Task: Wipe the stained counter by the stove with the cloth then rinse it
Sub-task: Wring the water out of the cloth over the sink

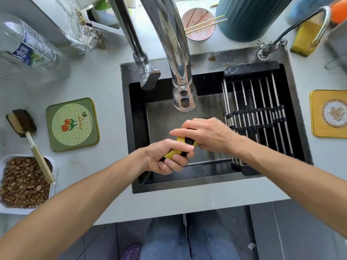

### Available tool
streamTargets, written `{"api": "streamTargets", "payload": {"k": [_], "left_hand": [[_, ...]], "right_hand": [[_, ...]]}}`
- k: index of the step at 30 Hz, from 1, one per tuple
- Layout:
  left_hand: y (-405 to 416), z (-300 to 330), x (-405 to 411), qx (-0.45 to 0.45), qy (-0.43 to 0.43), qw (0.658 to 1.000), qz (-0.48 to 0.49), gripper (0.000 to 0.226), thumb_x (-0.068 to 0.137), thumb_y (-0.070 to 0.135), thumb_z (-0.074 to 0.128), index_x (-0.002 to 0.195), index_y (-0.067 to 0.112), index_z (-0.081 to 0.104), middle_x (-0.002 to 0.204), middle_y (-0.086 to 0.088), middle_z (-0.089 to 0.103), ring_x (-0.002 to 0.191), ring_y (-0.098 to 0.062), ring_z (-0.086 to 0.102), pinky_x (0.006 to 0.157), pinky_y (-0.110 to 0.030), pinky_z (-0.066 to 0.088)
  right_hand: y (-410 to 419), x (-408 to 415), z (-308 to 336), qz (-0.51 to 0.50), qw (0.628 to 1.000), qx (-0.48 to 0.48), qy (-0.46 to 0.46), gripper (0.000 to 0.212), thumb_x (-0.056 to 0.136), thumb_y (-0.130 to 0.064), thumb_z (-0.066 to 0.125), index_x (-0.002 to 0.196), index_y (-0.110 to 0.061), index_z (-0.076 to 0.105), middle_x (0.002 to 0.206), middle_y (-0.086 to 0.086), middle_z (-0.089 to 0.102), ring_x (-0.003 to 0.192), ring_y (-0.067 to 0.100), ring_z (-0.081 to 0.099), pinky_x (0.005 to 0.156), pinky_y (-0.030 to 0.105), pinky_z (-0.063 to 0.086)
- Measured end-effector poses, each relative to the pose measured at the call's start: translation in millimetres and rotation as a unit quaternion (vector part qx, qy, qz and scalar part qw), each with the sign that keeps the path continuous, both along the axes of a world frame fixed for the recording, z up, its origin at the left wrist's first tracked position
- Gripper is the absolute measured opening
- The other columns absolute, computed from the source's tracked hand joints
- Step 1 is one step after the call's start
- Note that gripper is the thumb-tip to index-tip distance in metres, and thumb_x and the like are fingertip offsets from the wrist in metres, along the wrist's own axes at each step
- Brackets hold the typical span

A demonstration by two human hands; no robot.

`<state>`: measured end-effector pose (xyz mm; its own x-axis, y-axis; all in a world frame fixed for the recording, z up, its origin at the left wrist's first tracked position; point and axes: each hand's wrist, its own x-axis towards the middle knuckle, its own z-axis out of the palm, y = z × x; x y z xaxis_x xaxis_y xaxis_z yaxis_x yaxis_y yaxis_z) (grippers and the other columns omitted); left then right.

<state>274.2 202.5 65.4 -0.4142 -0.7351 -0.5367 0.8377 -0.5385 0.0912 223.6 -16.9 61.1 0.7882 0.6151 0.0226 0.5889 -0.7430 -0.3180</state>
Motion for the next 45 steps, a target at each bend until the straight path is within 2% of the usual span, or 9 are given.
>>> {"api": "streamTargets", "payload": {"k": [5,14,18,21,26,31,34,40,45], "left_hand": [[-10,-7,19,0.063,-0.225,0.964,-0.128,0.029,0.094,0.034,0.075,0.074,0.025,0.057,0.06,0.007,0.039,0.043,-0.006,0.03,0.035,-0.017,0.023],[-41,-32,11,0.045,-0.839,0.423,-0.339,0.015,0.088,0.026,0.063,0.092,0.02,0.051,0.086,-0.01,0.068,0.071,-0.037,0.06,0.063,-0.038,0.04],[-39,-44,7,-0.015,-0.892,0.339,-0.298,0.024,0.088,0.021,0.066,0.092,0.019,0.042,0.075,-0.009,0.072,0.064,-0.039,0.07,0.047,-0.033,0.023],[-42,-44,6,-0.008,-0.9,0.32,-0.294,0.021,0.091,0.023,0.065,0.095,0.017,0.045,0.077,-0.007,0.074,0.065,-0.038,0.072,0.048,-0.032,0.024],[-44,-41,-3,0.094,-0.877,0.385,-0.273,0.021,0.088,0.032,0.068,0.097,0.019,0.054,0.09,-0.007,0.07,0.079,-0.039,0.071,0.059,-0.037,0.035],[-37,-33,2,0.242,-0.534,0.801,-0.122,0.02,0.083,0.026,0.078,0.086,0.015,0.062,0.071,-0.003,0.062,0.055,-0.017,0.054,0.047,-0.025,0.039],[-27,-26,-4,0.201,-0.271,0.941,0.016,0.015,0.095,0.022,0.075,0.092,0.018,0.061,0.067,0.002,0.051,0.053,-0.01,0.042,0.038,-0.019,0.027],[-21,-6,-14,0.067,-0.064,0.993,0.066,0.026,0.099,0.038,0.069,0.08,0.022,0.059,0.062,0.009,0.038,0.045,-0.002,0.034,0.034,-0.013,0.019],[-23,12,-18,-0.038,0.01,0.999,0.024,0.039,0.089,0.048,0.079,0.076,0.022,0.052,0.055,0.012,0.042,0.045,-0.004,0.024,0.034,-0.014,0.017]], "right_hand": [[7,4,2,-0.018,0.994,-0.105,-0.005,0.028,0.088,-0.032,0.065,0.115,-0.025,0.06,0.084,0.0,0.064,0.059,0.027,0.065,0.047,0.029,0.03],[34,10,-17,-0.284,0.834,-0.066,0.469,0.021,0.074,-0.032,0.065,0.071,-0.013,0.058,0.066,0.002,0.065,0.057,0.026,0.059,0.053,0.027,0.041],[19,2,-20,-0.29,0.7,0.14,0.637,0.021,0.063,-0.032,0.07,0.051,-0.023,0.055,0.048,-0.002,0.048,0.04,0.018,0.035,0.045,0.027,0.027],[15,-1,-24,-0.302,0.697,0.153,0.632,0.022,0.066,-0.032,0.071,0.055,-0.021,0.055,0.051,-0.001,0.047,0.041,0.018,0.032,0.042,0.024,0.024],[15,3,-27,-0.324,0.788,0.062,0.521,0.03,0.069,-0.047,0.071,0.073,-0.018,0.061,0.062,-0.006,0.064,0.055,0.018,0.053,0.049,0.028,0.043],[10,-16,-21,-0.33,0.902,0.033,0.276,0.067,0.08,-0.035,0.078,0.141,-0.025,0.051,0.141,0.002,0.058,0.122,0.027,0.061,0.098,0.044,0.055],[7,-35,-16,-0.291,0.944,0.094,0.121,0.077,0.084,-0.012,0.073,0.155,-0.022,0.046,0.16,0.003,0.044,0.146,0.027,0.045,0.112,0.048,0.048],[13,-38,-19,-0.202,0.971,0.112,0.059,0.065,0.085,-0.019,0.073,0.148,-0.016,0.056,0.164,0.013,0.038,0.158,0.034,0.028,0.116,0.057,0.042],[23,-22,-10,-0.183,0.959,0.201,-0.085,0.006,0.098,-0.015,0.073,0.1,-0.014,0.067,0.129,0.011,0.068,0.127,0.026,0.065,0.085,0.043,0.061]]}}
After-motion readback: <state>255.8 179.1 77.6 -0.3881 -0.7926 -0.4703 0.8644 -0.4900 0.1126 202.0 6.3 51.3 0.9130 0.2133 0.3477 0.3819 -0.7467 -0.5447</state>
